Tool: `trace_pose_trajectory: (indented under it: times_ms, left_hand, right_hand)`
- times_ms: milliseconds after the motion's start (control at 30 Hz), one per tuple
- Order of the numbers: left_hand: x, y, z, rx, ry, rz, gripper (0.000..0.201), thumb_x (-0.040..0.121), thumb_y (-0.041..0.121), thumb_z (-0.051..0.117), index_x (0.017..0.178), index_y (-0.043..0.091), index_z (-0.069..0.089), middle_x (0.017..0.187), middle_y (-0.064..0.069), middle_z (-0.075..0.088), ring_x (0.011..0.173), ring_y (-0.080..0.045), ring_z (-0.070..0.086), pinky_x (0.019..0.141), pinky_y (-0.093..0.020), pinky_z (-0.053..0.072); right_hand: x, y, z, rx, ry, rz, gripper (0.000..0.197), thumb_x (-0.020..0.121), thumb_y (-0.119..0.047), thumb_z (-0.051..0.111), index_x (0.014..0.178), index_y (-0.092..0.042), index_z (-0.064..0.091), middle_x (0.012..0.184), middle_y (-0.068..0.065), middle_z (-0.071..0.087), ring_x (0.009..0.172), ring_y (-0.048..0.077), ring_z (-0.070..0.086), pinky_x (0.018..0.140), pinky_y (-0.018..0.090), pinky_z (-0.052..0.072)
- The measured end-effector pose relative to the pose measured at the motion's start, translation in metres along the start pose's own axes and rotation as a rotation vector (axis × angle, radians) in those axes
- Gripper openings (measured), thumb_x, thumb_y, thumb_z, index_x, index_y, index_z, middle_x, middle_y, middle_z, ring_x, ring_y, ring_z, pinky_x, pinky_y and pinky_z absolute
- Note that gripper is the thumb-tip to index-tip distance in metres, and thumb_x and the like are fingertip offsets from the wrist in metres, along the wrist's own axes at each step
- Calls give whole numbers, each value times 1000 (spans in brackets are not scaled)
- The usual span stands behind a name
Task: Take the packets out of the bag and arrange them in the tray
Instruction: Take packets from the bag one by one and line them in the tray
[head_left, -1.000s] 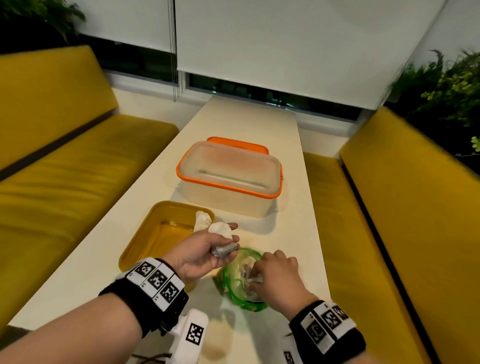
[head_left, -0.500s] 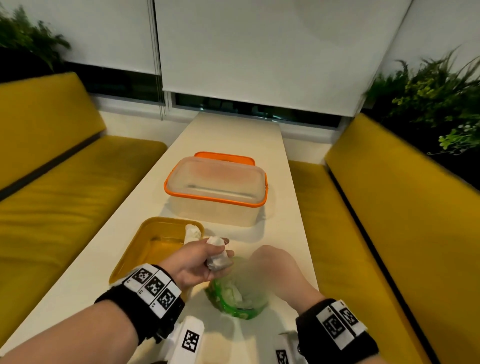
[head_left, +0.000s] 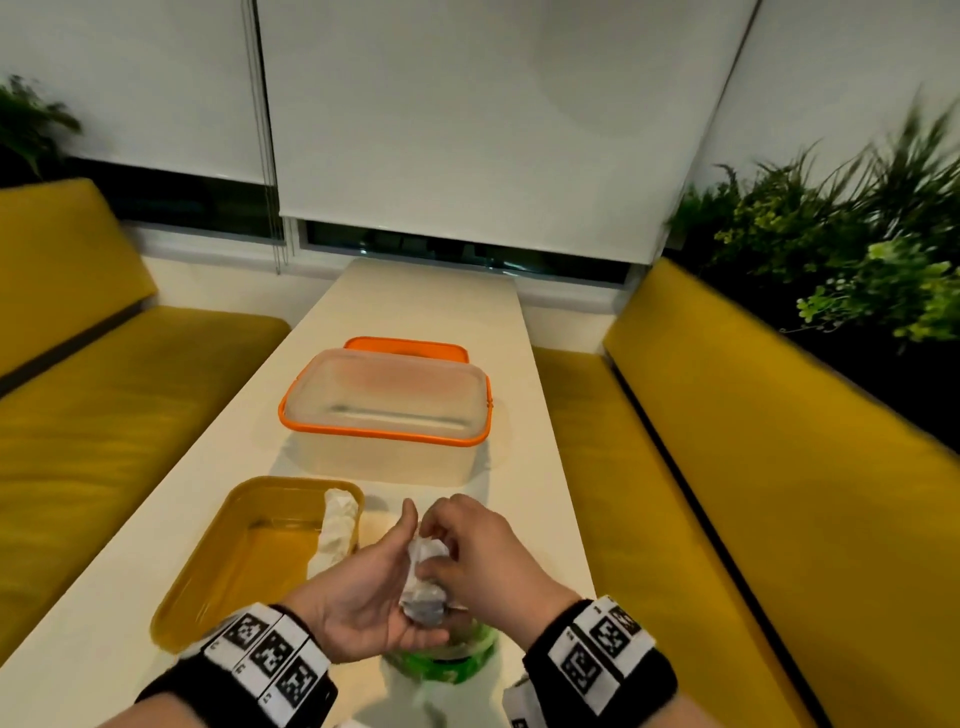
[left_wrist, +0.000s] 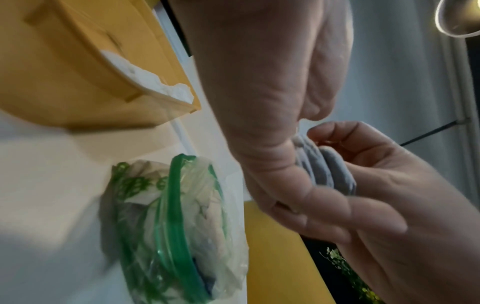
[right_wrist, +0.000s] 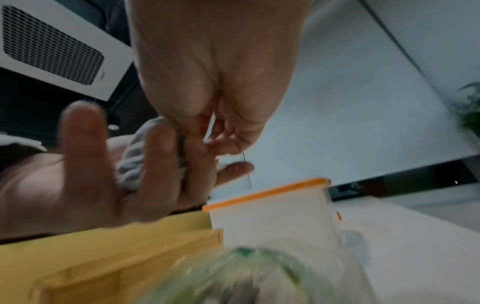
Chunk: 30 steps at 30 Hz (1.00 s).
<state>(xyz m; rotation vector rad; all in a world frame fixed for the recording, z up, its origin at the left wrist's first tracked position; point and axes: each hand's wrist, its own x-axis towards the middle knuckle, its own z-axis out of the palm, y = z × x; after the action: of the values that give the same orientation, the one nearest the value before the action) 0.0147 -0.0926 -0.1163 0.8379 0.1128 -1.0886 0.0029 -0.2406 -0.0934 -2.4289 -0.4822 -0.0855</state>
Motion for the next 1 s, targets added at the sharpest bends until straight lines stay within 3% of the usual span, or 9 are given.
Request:
trace_pose_trajectory:
  times_ms: [133, 267, 400, 467, 567, 700, 800, 867, 1000]
  left_hand:
    - [-3, 1, -1, -28, 123, 146, 37, 84, 36, 56, 93, 2, 68, 83, -16, 65, 69, -23, 67, 55, -28, 56]
    - [-3, 7, -7, -150, 266, 248, 12, 85, 0, 55, 96, -2, 58, 76, -18, 61, 62, -22, 64, 46, -22, 54]
    - [-9, 4, -15, -124, 312, 271, 23, 91, -4, 47, 109, 5, 59, 80, -17, 65, 64, -24, 66, 50, -26, 57]
    - [-11, 4, -16, -86, 329, 248, 21, 92, -2, 48, 106, 8, 59, 74, -14, 63, 62, -23, 65, 48, -26, 56]
    - [-11, 6, -14, -13, 418, 233, 12, 92, 10, 55, 104, 11, 59, 74, -8, 59, 67, -22, 61, 49, -26, 55]
    - [-10, 5, -17, 124, 490, 223, 21, 93, 30, 57, 104, 13, 62, 78, -6, 60, 70, -21, 61, 52, -28, 56]
    - [-6, 0, -19, 61, 478, 200, 16, 95, 23, 52, 100, 12, 62, 75, -7, 62, 66, -22, 61, 49, -28, 55]
    - [-3, -3, -18, 38, 493, 197, 11, 96, 15, 50, 98, 11, 60, 75, -7, 61, 66, -22, 61, 47, -27, 55]
    - [3, -4, -16, 38, 512, 203, 7, 93, 13, 56, 97, 11, 62, 71, -6, 62, 67, -21, 61, 47, -25, 54]
  right_hand:
    - [3, 8, 14, -1, 155, 18, 13, 83, -19, 64, 92, -14, 56, 93, -2, 49, 85, 17, 52, 76, 29, 45]
    - [1, 22, 12, -234, 154, 92, 11, 92, -29, 54, 94, -18, 58, 97, 0, 59, 94, 20, 53, 79, 34, 42]
    - [-18, 35, 26, -553, -254, 219, 29, 84, -43, 56, 105, -25, 63, 106, 1, 63, 105, 25, 50, 85, 38, 35]
    - [-24, 38, 38, -644, -312, 179, 26, 83, -36, 56, 105, -26, 63, 106, 1, 62, 106, 26, 47, 82, 38, 29]
    - [-26, 43, 47, -635, -269, 170, 26, 85, -24, 50, 108, -28, 63, 107, -1, 62, 106, 25, 46, 80, 38, 26]
    - [-27, 46, 48, -520, -205, 237, 23, 86, -23, 47, 102, -25, 64, 104, -2, 63, 106, 24, 47, 75, 35, 23]
    - [-25, 50, 44, -342, -180, 295, 23, 88, -23, 48, 103, -28, 64, 107, -6, 64, 107, 21, 51, 80, 34, 31]
    - [-24, 54, 39, -158, -108, 356, 11, 87, -25, 55, 92, -28, 64, 96, -9, 67, 98, 19, 58, 82, 33, 41]
    - [-24, 57, 30, 184, 48, 444, 7, 80, -20, 69, 76, -20, 62, 76, -3, 69, 77, 18, 63, 71, 30, 48]
